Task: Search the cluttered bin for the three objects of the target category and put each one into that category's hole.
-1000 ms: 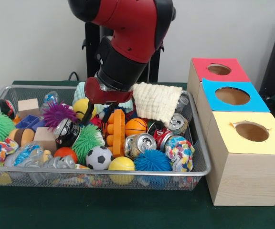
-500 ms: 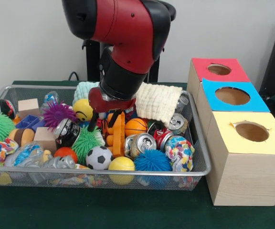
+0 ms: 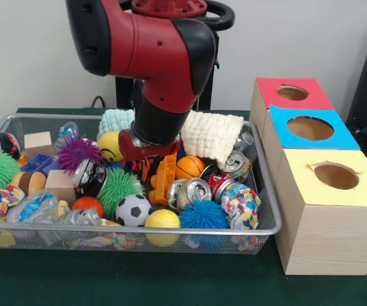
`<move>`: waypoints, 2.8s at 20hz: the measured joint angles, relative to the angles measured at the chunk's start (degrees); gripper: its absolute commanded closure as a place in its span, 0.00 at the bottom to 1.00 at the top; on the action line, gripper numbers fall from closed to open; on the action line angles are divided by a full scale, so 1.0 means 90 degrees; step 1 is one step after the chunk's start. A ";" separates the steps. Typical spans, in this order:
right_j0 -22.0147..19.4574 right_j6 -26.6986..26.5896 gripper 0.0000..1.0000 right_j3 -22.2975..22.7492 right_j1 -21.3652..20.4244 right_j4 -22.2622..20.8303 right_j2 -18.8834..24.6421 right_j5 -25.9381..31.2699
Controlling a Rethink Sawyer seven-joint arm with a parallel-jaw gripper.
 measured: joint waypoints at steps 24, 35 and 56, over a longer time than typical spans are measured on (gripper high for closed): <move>0.0050 0.0000 0.00 -0.0325 0.0154 0.0667 0.0058 -0.0041; 0.0082 0.0000 0.00 -0.1043 0.0523 0.0779 0.0058 0.1756; -0.0041 0.0000 0.00 -0.1056 0.0556 0.0995 0.0108 0.2093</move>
